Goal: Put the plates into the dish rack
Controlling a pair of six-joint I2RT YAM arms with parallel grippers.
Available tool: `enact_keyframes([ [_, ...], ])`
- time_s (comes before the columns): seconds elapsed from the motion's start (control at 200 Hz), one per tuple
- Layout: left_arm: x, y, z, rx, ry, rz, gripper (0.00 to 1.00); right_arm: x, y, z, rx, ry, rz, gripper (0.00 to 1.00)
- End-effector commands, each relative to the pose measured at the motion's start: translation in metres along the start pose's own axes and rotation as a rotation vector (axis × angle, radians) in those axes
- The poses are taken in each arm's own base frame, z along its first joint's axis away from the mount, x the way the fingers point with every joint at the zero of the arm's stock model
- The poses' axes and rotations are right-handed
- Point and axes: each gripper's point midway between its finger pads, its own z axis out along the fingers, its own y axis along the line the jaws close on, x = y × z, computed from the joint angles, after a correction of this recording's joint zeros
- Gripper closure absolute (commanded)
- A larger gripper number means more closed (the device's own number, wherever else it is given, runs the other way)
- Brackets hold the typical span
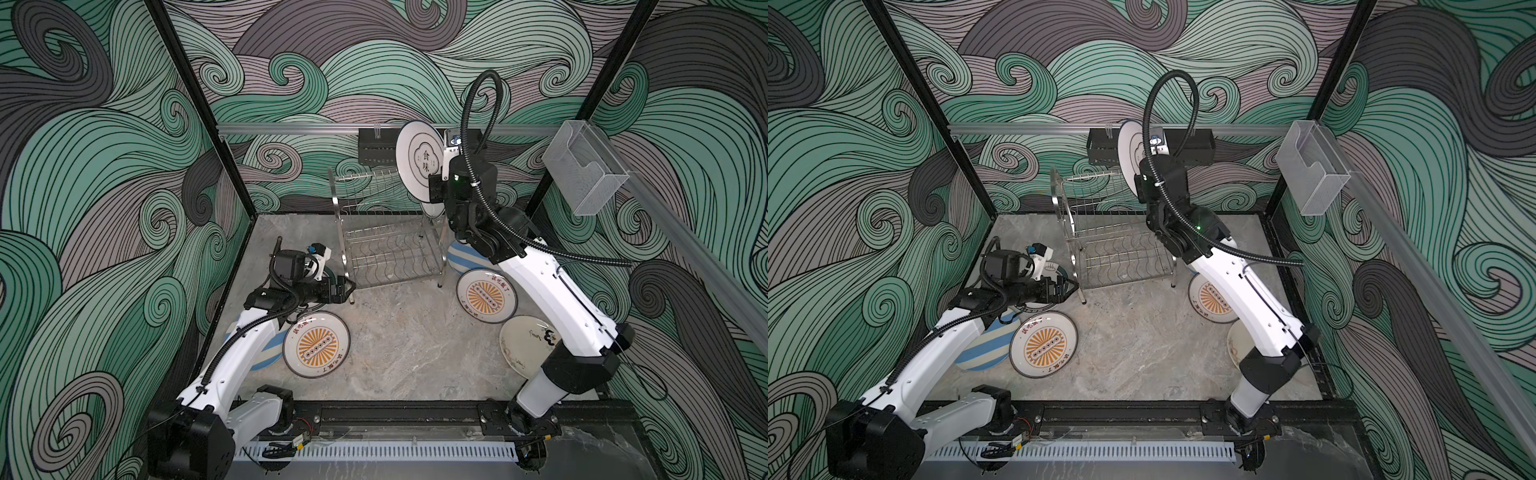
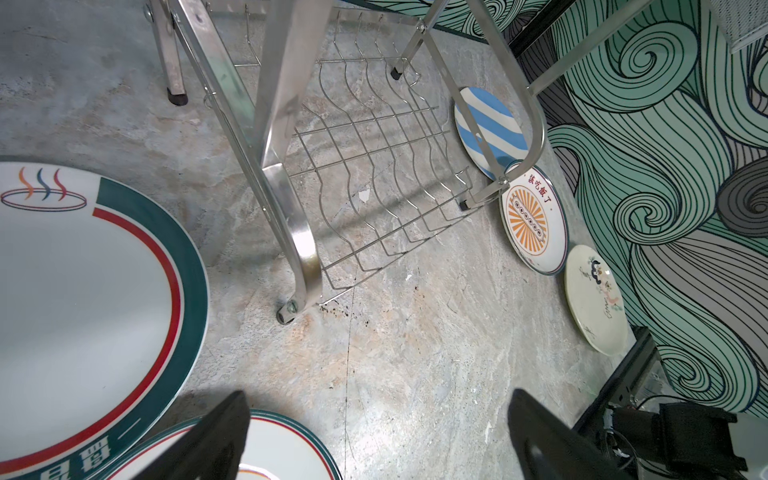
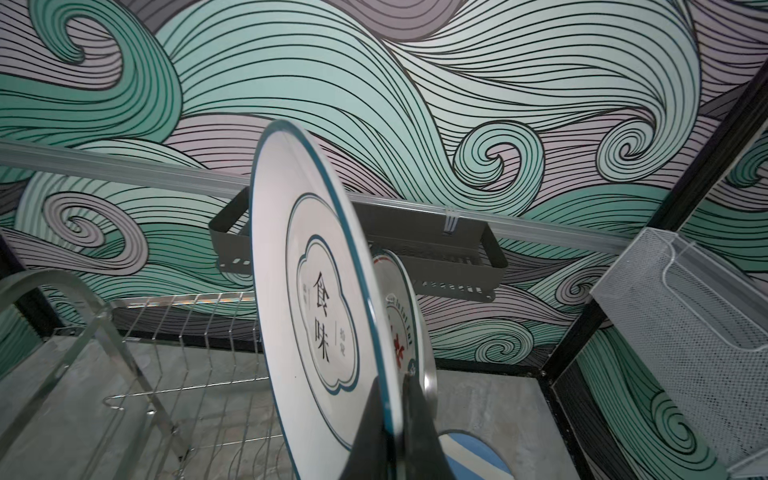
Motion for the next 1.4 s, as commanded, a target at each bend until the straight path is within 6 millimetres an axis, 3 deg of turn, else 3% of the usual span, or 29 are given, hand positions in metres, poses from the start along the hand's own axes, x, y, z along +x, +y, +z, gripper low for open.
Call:
enact_keyframes([
  [0.0, 0.001, -0.002, 0.001, 0.025, 0.004, 0.005, 0.01, -0.023, -0.023, -0.004, 0.134, -0.071, 0.042, 1.00],
  [0.58, 0.002, -0.008, 0.001, 0.045, 0.007, 0.018, 0.01, 0.001, 0.003, 0.032, 0.226, -0.047, -0.015, 1.00],
  [1.076, 0.004, -0.011, 0.000, 0.052, 0.008, 0.026, 0.01, 0.025, -0.001, 0.051, 0.288, 0.004, -0.028, 1.00],
  [1.396, 0.004, -0.012, 0.000, 0.053, 0.010, 0.027, 0.01, 0.038, 0.007, 0.058, 0.259, 0.033, -0.011, 1.00],
])
